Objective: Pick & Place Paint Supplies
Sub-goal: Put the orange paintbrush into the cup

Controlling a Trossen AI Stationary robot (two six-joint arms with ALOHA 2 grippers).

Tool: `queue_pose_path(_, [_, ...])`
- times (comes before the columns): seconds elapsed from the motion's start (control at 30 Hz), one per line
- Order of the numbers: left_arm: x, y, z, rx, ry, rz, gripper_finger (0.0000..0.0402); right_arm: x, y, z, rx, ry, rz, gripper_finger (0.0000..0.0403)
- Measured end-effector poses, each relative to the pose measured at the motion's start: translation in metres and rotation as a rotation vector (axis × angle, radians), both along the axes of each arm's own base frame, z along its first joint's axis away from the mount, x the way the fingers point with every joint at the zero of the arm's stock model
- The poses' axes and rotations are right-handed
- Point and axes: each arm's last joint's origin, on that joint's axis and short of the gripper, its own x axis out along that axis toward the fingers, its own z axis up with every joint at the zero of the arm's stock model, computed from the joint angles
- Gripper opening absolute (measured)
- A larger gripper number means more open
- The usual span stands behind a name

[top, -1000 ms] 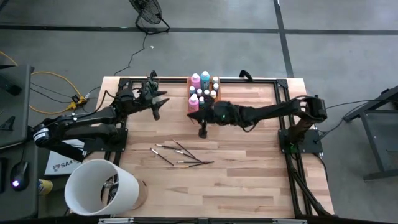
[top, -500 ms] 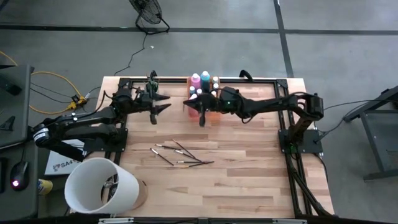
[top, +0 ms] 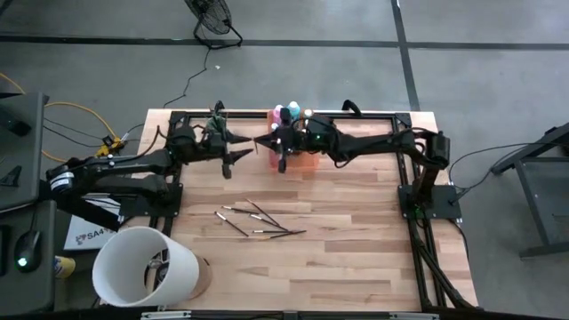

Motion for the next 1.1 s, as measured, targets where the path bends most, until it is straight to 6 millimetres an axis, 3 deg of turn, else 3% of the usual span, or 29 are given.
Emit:
queue_pose_path(0.37, [0.004,0.002,-0.004,-0.024,0.008,0.009,0.0152,-0.003,-0.01,0.009,-0.028,-0.069,0.05,0.0003])
queue_pose_path(0.8, [0.011,0.006,-0.009,-0.015,-0.003,0.012,0.0151,0.002,-0.01,0.005,-0.046,-0.049,0.077,0.0003])
queue_pose_path(0.93, [0.011,0.006,-0.008,-0.006,-0.009,0.007,0.0128,0.002,-0.01,0.004,-0.043,-0.038,0.078,0.0003])
queue_pose_path(1.1, [0.011,0.006,-0.007,-0.002,-0.017,0.006,0.0066,0.002,-0.01,0.004,-0.04,-0.034,0.079,0.0003])
